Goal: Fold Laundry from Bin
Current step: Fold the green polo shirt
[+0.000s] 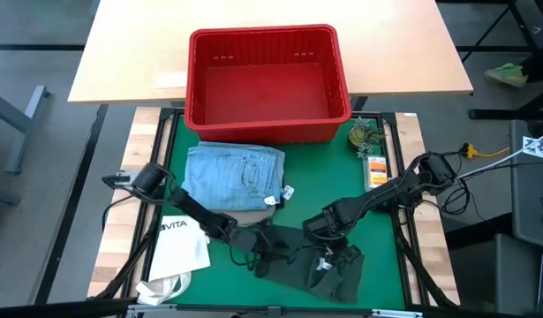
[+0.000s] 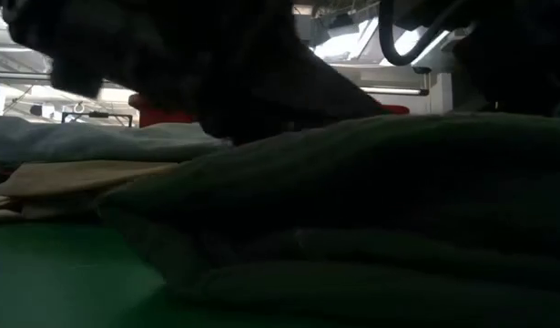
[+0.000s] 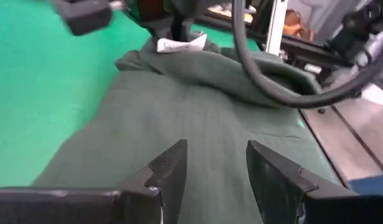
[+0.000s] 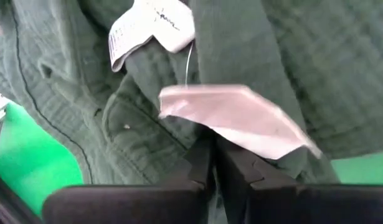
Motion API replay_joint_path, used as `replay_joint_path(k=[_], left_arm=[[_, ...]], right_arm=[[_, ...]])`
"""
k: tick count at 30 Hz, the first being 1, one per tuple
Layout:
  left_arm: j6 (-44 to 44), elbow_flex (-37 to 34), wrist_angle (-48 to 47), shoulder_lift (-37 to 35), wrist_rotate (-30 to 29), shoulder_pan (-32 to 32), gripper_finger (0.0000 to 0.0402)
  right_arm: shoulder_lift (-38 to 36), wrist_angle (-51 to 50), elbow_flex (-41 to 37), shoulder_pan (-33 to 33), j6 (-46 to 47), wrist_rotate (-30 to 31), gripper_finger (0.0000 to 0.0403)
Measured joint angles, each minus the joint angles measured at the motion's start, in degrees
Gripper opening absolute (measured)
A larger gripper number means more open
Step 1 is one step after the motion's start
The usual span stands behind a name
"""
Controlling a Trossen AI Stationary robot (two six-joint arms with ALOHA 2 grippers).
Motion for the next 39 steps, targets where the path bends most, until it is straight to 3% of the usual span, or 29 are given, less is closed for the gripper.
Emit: replay_joint_path(k=[6,16,21,25,31,36,39], left_arm=[[2.51,4.79,-2.46,6.75,4.32,1.00,0.0159],[2.25,5.55,-9.05,6.82,4.59,0.71,0.0159],[2.33,5.52,-9.44,6.84,4.77,0.70,0.0159],[2.33,5.44,-9.37,6.88,4.88,0.70,0.0159],[2.44,5.33,-8.97,6.97,4.90,0.70,0.0159],[2.41,5.27,-8.39,7.04,4.93,0.70,0.0159],[2.41,5.27,-8.38,7.06,4.90,0.70,0.0159]], right_arm=[[0.00,-0.09,0.00,-0.01,0.00,-0.67,0.0037],[0.00,-0.40,0.00,-0.09,5.12,-5.19,0.0147],[-0.09,-5.63,3.21,-0.85,5.94,-8.97,0.0161],[-1.17,-11.33,9.85,-0.72,3.34,-6.18,0.0161],[-1.73,-16.60,20.42,-0.72,2.32,5.26,0.0161],[-1.75,-11.71,24.24,-0.72,1.29,15.87,0.0161],[-1.53,-5.26,23.25,-0.72,-0.55,17.51,0.0161]])
